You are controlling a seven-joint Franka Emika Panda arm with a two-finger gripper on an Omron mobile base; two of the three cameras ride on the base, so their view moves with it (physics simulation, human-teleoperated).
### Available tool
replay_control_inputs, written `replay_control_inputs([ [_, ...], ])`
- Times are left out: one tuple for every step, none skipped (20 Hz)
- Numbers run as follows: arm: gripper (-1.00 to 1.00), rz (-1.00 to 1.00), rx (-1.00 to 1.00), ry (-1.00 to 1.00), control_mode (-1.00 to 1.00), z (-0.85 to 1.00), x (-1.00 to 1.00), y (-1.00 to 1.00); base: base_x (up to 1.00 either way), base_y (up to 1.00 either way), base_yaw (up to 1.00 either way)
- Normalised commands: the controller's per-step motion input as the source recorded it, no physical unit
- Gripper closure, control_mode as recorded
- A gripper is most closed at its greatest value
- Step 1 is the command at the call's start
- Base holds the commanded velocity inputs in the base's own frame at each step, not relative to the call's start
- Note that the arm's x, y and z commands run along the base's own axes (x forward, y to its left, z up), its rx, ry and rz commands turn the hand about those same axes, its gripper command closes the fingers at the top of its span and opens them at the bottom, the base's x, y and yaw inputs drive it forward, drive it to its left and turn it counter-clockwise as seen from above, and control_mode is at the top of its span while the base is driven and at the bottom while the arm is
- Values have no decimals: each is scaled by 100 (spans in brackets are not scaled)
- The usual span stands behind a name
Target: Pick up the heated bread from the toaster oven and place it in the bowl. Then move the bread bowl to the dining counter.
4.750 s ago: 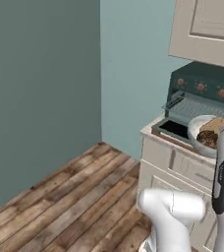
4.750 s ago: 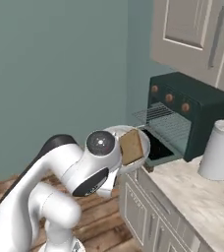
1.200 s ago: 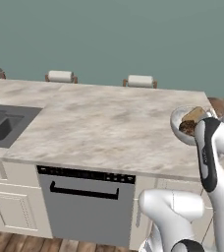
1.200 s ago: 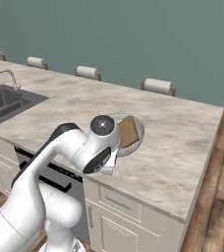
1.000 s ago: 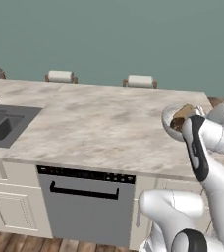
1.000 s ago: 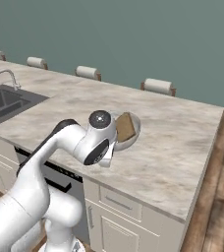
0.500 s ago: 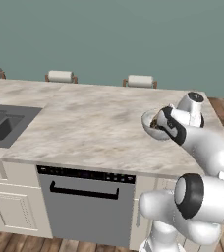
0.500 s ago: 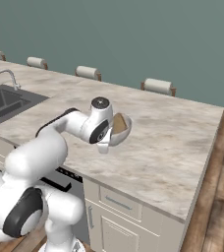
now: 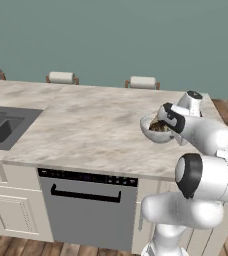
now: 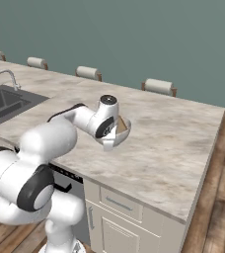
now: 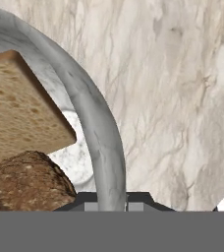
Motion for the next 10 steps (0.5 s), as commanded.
replay_control_inputs([
  [100, 1, 0, -7, -100, -48, 33, 0, 0, 0, 0],
  [100, 1, 0, -5, -100, -44, 39, 0, 0, 0, 0],
  [100, 1, 0, -5, -100, -43, 39, 0, 0, 0, 0],
  [100, 0, 0, -6, -100, -40, 41, 0, 0, 0, 0],
  [100, 0, 0, -4, -100, -39, 41, 0, 0, 0, 0],
  [100, 0, 0, -3, -100, -37, 44, 3, 0, 0, 0],
  [100, 0, 0, -3, -100, -37, 43, 3, 0, 0, 0],
  [100, 1, 0, -3, -100, -37, 41, 0, 0, 0, 0],
  [100, 1, 0, -3, -100, -43, 37, 0, 0, 0, 0],
  [100, 1, 0, -1, -100, -44, 38, 0, 0, 0, 0],
])
